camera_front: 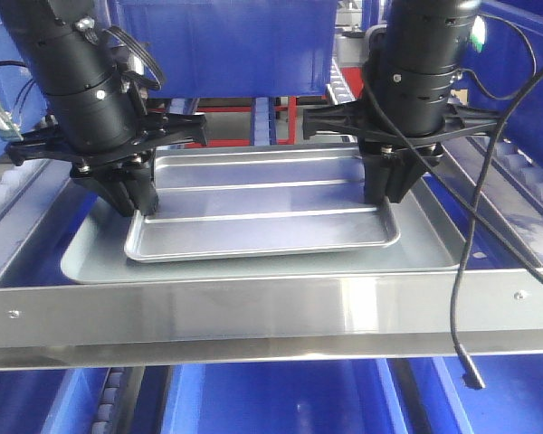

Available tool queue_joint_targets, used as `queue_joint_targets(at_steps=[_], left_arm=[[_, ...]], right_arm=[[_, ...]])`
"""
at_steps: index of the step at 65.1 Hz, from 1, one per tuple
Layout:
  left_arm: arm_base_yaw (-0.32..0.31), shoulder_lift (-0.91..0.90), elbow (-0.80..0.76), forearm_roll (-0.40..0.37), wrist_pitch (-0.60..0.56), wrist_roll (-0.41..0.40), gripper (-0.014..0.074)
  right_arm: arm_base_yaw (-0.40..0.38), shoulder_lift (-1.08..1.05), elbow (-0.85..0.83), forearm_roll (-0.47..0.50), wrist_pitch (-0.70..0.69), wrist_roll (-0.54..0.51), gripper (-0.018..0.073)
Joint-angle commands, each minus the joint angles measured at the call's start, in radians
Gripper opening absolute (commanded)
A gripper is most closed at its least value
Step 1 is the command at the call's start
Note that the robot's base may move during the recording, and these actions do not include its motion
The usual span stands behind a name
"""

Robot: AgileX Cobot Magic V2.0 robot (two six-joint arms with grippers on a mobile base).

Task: Grab silver tray and stack on right shelf
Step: 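Lower the held tray with both grippers onto the shelf tray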

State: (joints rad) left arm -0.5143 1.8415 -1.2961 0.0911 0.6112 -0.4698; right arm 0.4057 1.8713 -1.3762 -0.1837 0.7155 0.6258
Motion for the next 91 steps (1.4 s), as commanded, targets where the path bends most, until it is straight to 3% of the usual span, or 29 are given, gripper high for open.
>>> queue_joint_targets(at_steps=[1,29,34,43,45,51,53,57,61,75,78,87,88,91], left_arm=[[-0.007,-0.047,-0.034,-0.017,-0.042,0.015,-0.009],[-0.007,-0.047,-0.034,0.0,-0.041,0.015,-0.0089],[-0.007,-0.047,-0.034,0.0,-0.041,0.015,-0.0089],[-0.006,-0.047,-0.034,0.0,-0.025,0.015,-0.0083],[-0.003,-0.047,-0.034,0.004,-0.019,0.015,-0.0051],[0.001,-0.045,-0.034,0.01,-0.012,0.015,0.0185],[0.005,-0.045,-0.034,0.01,-0.013,0.015,0.0272],[0.009,-0.045,-0.034,0.008,-0.011,0.015,0.0361],[0.011,-0.045,-0.034,0.01,-0.011,0.015,0.0384],[0.011,-0.045,-0.04,0.049,-0.008,0.015,0.0302],[0.011,-0.045,-0.045,0.049,0.007,0.015,0.0219],[0.011,-0.045,-0.049,0.051,0.007,0.015,-0.0066],[0.011,-0.045,-0.049,0.051,0.007,0.015,-0.011],[0.011,-0.045,-0.049,0.051,0.001,0.015,-0.009]], right_arm=[[0.002,-0.055,-0.043,0.001,-0.072,-0.006,0.0069],[0.002,-0.055,-0.043,0.001,-0.061,-0.006,0.0082],[0.002,-0.055,-0.043,0.001,-0.061,-0.006,0.013],[0.002,-0.055,-0.043,0.001,-0.052,-0.006,0.0336],[0.002,-0.055,-0.043,0.001,-0.05,-0.005,0.04],[0.002,-0.055,-0.043,0.001,-0.042,-0.005,0.0534],[0.002,-0.055,-0.043,0.001,-0.039,-0.005,0.0553],[0.002,-0.055,-0.043,0.001,-0.032,-0.005,0.0564],[0.002,-0.055,-0.043,0.001,-0.025,-0.005,0.0562],[0.002,-0.058,-0.043,0.001,-0.009,-0.005,0.0537],[0.002,-0.06,-0.043,0.001,0.0,-0.005,0.0466],[0.002,-0.063,-0.043,0.001,0.0,-0.005,0.0027],[0.002,-0.062,-0.043,0.001,-0.004,-0.005,0.0034],[0.002,-0.061,-0.043,0.001,-0.02,-0.005,0.0092]])
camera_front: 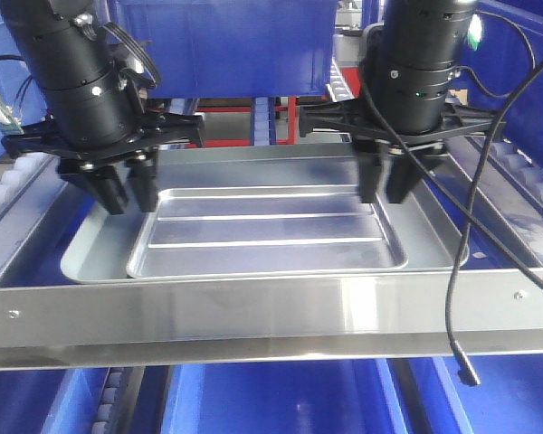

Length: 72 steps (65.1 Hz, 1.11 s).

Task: Grab silver tray and stack on right shelf
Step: 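Lower the held tray with both grippers onto the shelf tray, then open both grippers and raise them away from the stacked trays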

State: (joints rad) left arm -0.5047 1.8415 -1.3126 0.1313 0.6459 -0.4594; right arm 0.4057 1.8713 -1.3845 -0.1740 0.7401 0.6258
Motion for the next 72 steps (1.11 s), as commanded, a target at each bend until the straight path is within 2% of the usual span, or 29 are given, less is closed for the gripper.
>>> queue_joint_targets(at_steps=[1,8,14,20,30,36,43,53,62,72], left_arm=[[0.002,-0.045,-0.033,0.011,-0.039,0.005,-0.0086],[0.002,-0.045,-0.053,0.011,-0.026,0.005,-0.0085],[0.002,-0.054,-0.064,0.005,-0.022,0.005,-0.0095],[0.002,-0.075,-0.069,-0.008,-0.029,0.003,-0.0095],[-0.005,-0.134,-0.069,-0.008,-0.037,0.003,-0.0095],[-0.018,-0.176,-0.061,-0.008,-0.078,0.003,-0.0095],[-0.036,-0.234,-0.022,0.009,-0.163,0.003,-0.0095],[-0.061,-0.328,0.076,0.026,-0.282,0.003,-0.0095],[-0.086,-0.449,0.243,0.05,-0.433,0.003,-0.0095],[-0.1,-0.627,0.469,0.057,-0.663,0.003,-0.0095]], right_arm=[[0.002,-0.061,-0.035,-0.009,-0.049,-0.005,0.0099],[0.002,-0.061,-0.041,-0.009,-0.068,-0.005,0.0119],[0.003,-0.07,-0.062,-0.008,-0.028,-0.005,0.0118],[0.005,-0.099,-0.063,-0.008,-0.034,-0.005,0.0049],[0.007,-0.157,-0.048,-0.015,-0.12,-0.046,0.0052],[0.014,-0.213,0.0,-0.014,-0.212,-0.108,0.0052],[0.03,-0.296,0.084,-0.014,-0.326,-0.185,0.0052],[0.055,-0.418,0.205,-0.014,-0.453,-0.23,0.0052],[0.065,-0.557,0.332,-0.014,-0.539,-0.23,0.0052],[0.065,-0.731,0.496,-0.027,-0.691,-0.23,0.0052]])
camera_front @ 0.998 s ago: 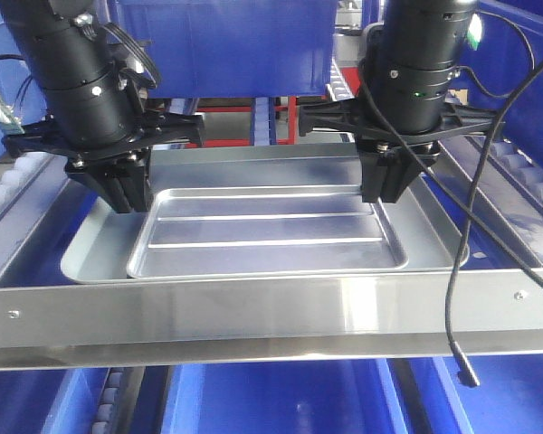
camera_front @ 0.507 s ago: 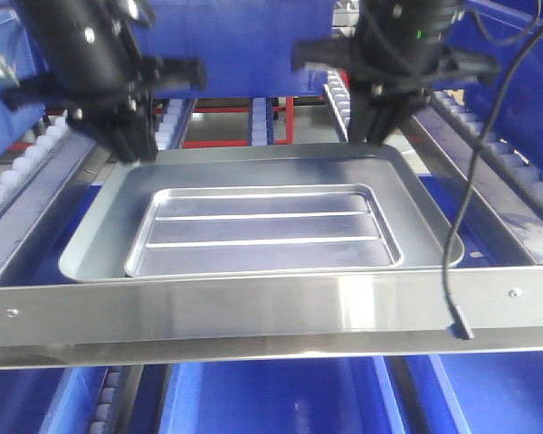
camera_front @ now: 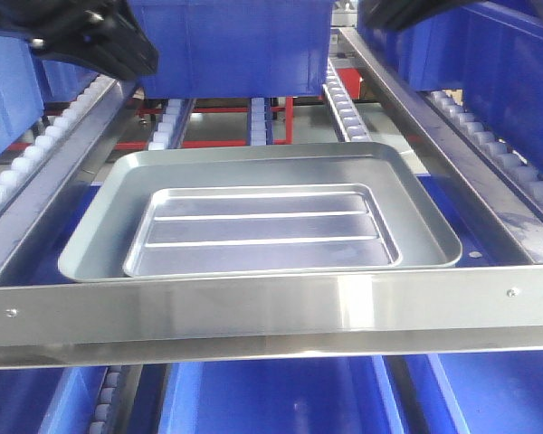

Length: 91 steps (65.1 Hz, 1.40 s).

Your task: Grab silver tray and stack on right shelf

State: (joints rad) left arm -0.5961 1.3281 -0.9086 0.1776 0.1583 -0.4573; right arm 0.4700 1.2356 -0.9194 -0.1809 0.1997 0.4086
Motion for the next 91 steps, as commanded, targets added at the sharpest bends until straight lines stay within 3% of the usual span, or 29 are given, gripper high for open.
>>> queue_joint_targets(at_steps=[1,8,12,24,42,83,91], left_arm=[[-0.009,-0.128,0.083,0.011,-0.192,0.001,-0.0095],[-0.009,-0.27,0.234,0.017,-0.281,0.001,-0.0095],[-0.009,-0.353,0.306,0.06,-0.295,0.001,-0.0095],[-0.009,-0.627,0.469,0.133,-0.293,0.001,-0.0097],[-0.009,-1.004,0.596,0.137,-0.293,0.001,-0.01],[-0.009,-1.047,0.606,0.137,-0.293,0.001,-0.01],[-0.009,-1.047,0.606,0.137,-0.293,0.001,-0.01]], right_arm=[[0.001,-0.11,0.045,-0.023,-0.164,-0.013,0.0052],[0.001,-0.246,0.174,-0.052,-0.278,-0.013,0.0052],[0.001,-0.333,0.248,-0.052,-0.311,-0.013,0.0052],[0.001,-0.559,0.434,-0.052,-0.309,-0.013,0.0052],[0.001,-0.873,0.573,-0.052,-0.293,-0.013,0.0052],[0.001,-0.907,0.584,-0.052,-0.281,-0.013,0.0052],[-0.058,-0.907,0.624,-0.037,-0.277,-0.05,0.0052]])
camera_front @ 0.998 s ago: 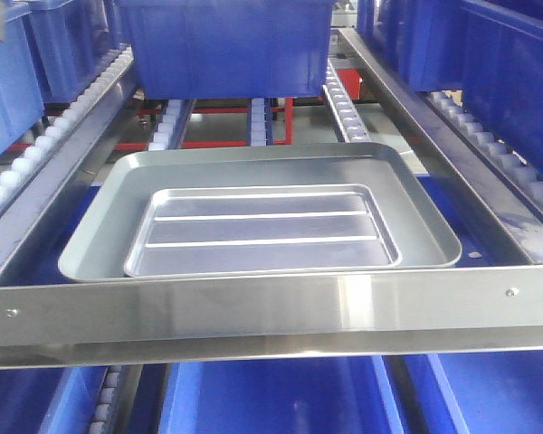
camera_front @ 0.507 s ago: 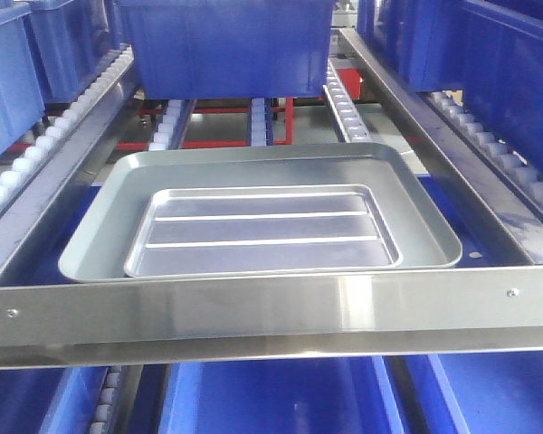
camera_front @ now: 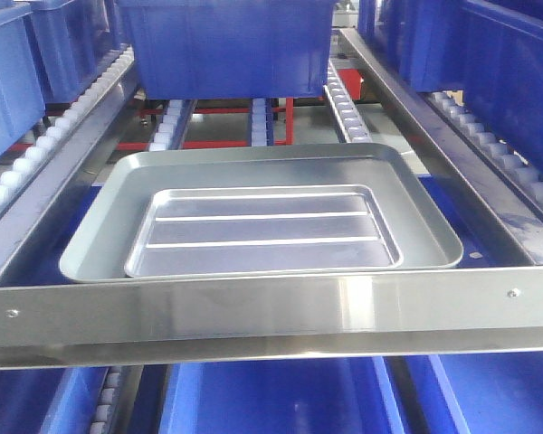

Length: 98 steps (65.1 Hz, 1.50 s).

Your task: Grab silver tray and stack on right shelf

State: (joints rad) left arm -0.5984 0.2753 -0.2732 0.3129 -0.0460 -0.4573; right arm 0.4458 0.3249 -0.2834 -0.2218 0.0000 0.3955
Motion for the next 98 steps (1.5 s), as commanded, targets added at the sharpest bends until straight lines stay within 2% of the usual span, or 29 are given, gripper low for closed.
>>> queue_joint_targets(at_steps=[1,8,11,18,28,36,98], left_arm=[[-0.006,0.006,-0.03,0.002,-0.088,0.001,-0.01],[-0.006,0.006,-0.03,0.002,-0.088,0.001,-0.01],[-0.006,0.006,-0.03,0.002,-0.088,0.001,-0.01],[-0.006,0.006,-0.03,0.002,-0.088,0.001,-0.01],[-0.006,0.006,-0.03,0.002,-0.088,0.001,-0.01],[-0.006,0.006,-0.03,0.002,-0.088,0.001,-0.01],[-0.004,0.006,-0.028,0.001,-0.085,0.001,-0.0099]], right_arm=[[-0.052,0.003,-0.003,0.019,-0.082,-0.058,0.0052],[-0.183,-0.008,0.068,0.188,-0.143,-0.204,0.0052],[-0.243,-0.027,0.099,0.232,-0.147,-0.251,0.0052],[-0.37,-0.128,0.178,0.25,-0.146,-0.273,0.0052],[-0.443,-0.281,0.259,0.25,-0.12,-0.272,0.0052],[-0.466,-0.357,0.303,0.25,-0.113,-0.272,0.0052],[-0.466,-0.354,0.313,0.249,-0.116,-0.272,0.0052]])
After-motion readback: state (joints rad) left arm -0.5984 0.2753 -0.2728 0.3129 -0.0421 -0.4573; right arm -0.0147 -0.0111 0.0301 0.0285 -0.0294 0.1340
